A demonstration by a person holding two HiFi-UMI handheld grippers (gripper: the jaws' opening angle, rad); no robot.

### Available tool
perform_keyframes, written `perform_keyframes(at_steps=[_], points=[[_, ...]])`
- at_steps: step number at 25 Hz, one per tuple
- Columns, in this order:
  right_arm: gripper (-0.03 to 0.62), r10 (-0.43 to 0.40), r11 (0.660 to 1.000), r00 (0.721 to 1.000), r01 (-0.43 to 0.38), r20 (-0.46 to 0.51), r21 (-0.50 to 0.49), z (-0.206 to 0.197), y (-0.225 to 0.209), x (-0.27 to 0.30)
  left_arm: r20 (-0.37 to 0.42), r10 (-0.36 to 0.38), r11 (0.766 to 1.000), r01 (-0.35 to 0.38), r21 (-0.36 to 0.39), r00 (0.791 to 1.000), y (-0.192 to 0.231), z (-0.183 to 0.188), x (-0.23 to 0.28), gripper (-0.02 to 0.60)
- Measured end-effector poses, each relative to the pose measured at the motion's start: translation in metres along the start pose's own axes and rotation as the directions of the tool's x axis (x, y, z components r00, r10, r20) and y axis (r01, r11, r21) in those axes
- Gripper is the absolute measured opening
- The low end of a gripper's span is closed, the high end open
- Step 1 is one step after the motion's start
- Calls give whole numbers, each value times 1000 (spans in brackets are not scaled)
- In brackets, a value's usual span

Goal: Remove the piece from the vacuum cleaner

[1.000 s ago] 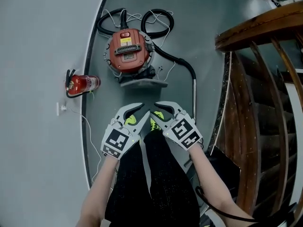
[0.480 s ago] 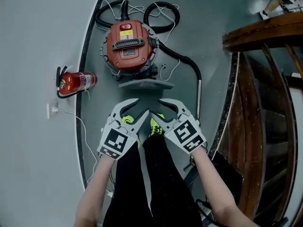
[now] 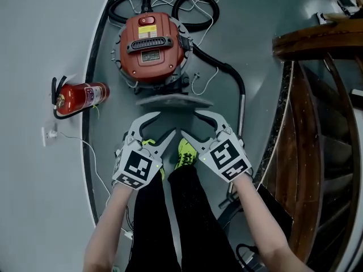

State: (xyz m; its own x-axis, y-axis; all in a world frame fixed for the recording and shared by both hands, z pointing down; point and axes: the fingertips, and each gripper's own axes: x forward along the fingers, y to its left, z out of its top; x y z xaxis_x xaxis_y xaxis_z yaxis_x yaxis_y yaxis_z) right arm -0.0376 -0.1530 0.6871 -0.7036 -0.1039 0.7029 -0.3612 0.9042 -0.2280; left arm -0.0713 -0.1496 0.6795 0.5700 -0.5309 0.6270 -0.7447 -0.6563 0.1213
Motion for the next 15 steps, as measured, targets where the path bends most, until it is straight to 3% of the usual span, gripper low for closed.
perform_keyframes(at_steps=[15], points=[[281,-32,996,997,26,-77,-89,-22,-42,49,-81,41,996,-34,85,996,33,-29,57,267]])
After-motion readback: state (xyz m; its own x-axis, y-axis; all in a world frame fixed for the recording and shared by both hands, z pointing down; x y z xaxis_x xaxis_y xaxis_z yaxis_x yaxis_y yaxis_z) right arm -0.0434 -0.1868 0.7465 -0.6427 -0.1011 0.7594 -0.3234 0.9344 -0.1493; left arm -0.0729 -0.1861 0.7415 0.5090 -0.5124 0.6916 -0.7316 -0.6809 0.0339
